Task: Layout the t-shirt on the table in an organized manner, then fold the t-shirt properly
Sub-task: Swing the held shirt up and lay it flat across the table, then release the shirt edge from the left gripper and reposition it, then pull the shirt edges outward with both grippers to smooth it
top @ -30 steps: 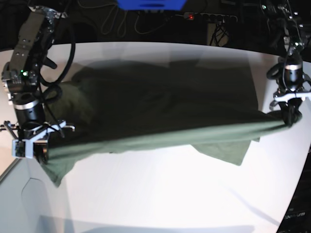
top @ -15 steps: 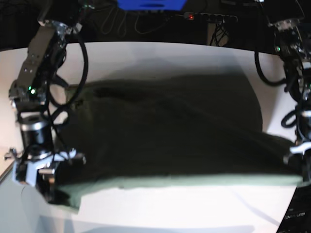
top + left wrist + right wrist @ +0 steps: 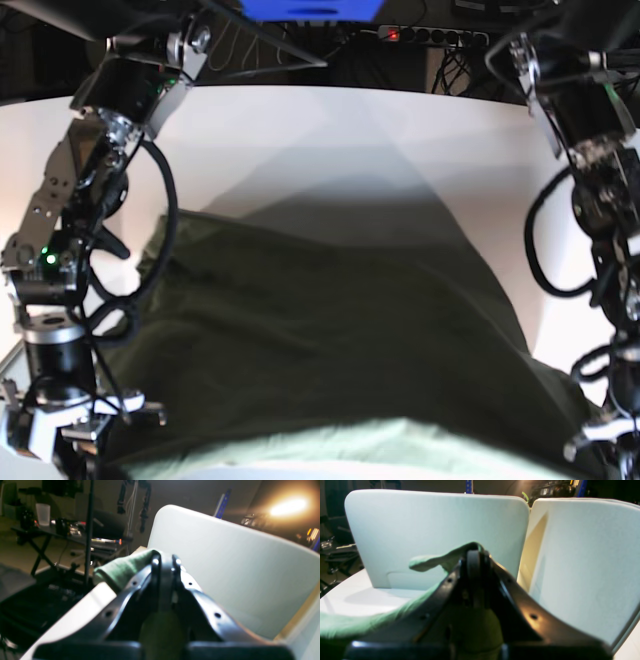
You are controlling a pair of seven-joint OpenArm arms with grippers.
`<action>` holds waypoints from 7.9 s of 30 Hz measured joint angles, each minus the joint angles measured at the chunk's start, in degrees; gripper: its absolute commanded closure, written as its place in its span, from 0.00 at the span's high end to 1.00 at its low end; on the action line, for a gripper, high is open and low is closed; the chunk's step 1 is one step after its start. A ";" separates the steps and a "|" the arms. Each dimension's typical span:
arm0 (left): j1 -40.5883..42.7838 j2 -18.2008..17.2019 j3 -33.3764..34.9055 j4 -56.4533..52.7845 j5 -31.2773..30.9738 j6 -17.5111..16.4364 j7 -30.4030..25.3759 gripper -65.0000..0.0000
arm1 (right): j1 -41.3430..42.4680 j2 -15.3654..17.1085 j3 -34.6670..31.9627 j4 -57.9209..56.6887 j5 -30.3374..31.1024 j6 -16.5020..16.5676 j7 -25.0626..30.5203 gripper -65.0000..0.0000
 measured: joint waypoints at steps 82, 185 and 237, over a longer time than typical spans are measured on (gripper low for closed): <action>37.03 3.39 -11.04 -13.94 -13.29 0.07 0.13 0.00 | -53.64 -0.96 -0.28 -17.79 -0.59 -0.04 44.74 0.00; 25.38 0.66 -11.43 -30.88 7.78 -0.15 11.96 0.39 | -51.65 -0.94 -0.57 -22.47 -0.42 -0.04 44.78 0.00; 27.93 9.16 -26.10 -2.23 6.05 -0.02 12.66 0.00 | -41.64 2.08 -0.42 -21.68 -0.59 -0.09 46.01 0.00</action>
